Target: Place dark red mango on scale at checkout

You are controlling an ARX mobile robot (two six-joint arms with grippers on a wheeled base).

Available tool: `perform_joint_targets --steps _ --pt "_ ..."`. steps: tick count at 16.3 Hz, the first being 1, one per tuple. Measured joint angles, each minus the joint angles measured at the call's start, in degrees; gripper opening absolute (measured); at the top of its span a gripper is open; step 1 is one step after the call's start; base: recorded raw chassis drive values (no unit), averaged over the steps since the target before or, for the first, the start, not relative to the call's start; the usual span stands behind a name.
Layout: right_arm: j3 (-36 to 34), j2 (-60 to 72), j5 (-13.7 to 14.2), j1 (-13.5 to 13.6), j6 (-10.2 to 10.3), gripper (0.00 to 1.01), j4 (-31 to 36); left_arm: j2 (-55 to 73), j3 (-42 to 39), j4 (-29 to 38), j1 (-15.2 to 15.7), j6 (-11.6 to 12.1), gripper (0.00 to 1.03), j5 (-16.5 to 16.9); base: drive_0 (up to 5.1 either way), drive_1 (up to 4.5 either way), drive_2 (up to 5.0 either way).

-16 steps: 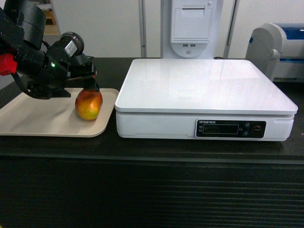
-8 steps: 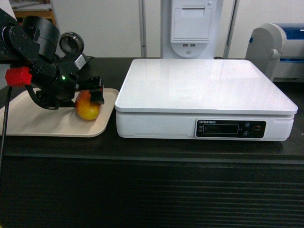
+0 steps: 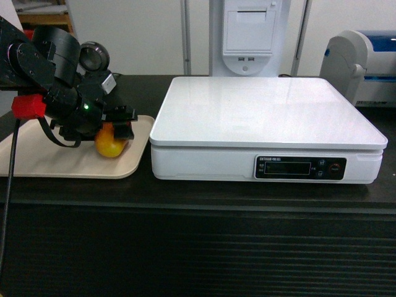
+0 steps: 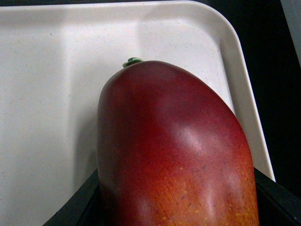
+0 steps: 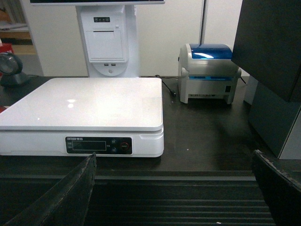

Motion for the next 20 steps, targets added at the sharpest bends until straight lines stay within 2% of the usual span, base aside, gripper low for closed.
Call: perform_joint_targets --steps 3,5,10,15,20 --pt "0.0 0.0 0.0 0.0 0.0 0.98 0.0 -2.82 -4.85 2.29 -0.04 1.51 0.67 -0.07 0.0 0.0 0.0" --pt "0.0 0.0 0.0 0.0 0.0 0.98 0.0 -6.12 -9.64 5.49 -0.15 3.32 0.67 -1.33 0.0 0.0 0.0" --pt "0.0 0.0 0.0 0.0 0.0 0.98 -0.02 -24.9 -24.7 14.82 -1.29 8.26 0.66 -1.09 0.0 0.0 0.0" --pt "0.0 0.0 0.0 0.0 0.0 0.98 0.0 -41.13 -37.68 17.0 -6.86 11.58 0.66 2.23 0.0 0.0 0.0" --pt "0.0 0.0 0.0 0.0 0.0 0.98 0.0 -46.14 -39.39 17.86 -13.27 14.91 0.66 2.84 0.0 0.0 0.0"
